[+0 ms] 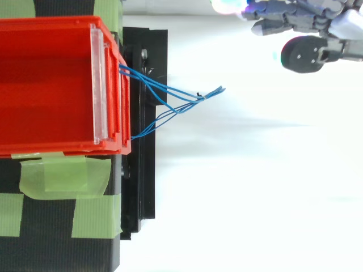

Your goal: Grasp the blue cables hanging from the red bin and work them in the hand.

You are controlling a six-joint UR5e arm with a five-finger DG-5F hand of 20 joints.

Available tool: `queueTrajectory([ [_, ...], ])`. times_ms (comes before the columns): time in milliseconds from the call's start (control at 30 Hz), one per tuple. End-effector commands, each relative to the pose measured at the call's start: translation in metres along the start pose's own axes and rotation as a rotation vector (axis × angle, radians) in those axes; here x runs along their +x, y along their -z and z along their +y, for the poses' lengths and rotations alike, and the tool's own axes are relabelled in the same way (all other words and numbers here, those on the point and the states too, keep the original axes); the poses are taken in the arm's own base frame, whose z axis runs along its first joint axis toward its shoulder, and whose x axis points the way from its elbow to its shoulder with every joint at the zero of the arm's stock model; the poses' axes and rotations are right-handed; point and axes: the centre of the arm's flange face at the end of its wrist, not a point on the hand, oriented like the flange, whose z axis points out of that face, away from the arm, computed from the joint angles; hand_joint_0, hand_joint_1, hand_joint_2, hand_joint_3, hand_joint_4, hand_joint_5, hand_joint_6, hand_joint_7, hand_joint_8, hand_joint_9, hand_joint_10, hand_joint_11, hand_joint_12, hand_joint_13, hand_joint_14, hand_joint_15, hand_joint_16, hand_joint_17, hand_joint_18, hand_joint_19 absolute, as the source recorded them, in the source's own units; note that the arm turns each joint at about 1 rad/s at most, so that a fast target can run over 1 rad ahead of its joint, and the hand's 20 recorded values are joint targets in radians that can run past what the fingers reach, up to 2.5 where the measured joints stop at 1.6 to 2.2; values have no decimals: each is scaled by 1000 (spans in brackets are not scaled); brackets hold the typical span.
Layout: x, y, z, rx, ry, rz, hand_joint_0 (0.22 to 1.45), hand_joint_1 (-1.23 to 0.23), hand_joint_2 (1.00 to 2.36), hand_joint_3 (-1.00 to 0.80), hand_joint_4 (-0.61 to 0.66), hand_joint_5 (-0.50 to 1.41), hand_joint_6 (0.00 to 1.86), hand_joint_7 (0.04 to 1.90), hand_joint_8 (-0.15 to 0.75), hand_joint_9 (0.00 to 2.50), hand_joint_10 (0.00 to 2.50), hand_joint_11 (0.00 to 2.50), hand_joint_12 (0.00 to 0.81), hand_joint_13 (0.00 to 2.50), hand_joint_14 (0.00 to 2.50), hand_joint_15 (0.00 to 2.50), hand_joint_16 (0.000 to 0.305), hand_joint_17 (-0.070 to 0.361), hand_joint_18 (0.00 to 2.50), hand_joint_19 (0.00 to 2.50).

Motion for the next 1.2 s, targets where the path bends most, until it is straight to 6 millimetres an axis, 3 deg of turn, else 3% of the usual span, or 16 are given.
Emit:
queueTrajectory([
  [0,10,-10,-1,-50,-24,11,832,-485,1003,-930,241,-178,7,717,325,276,4,167,391,217,8,291,59,133,287,383],
  [567,33,-10,5,-46,23,12,833,-488,1003,-930,242,-173,7,718,327,283,4,179,392,225,8,292,59,133,298,390],
  [767,52,-18,-12,-34,28,28,833,-488,1003,-931,242,-173,7,720,328,284,6,183,393,226,8,290,59,133,301,394],
  [900,75,-35,-36,-33,-41,37,833,-488,1003,-929,243,-171,7,721,329,286,4,179,393,227,10,289,59,133,302,390],
  [1167,82,-35,-38,13,-85,96,833,-489,1003,-931,242,-172,7,717,328,287,4,180,393,228,8,290,59,133,302,394],
])
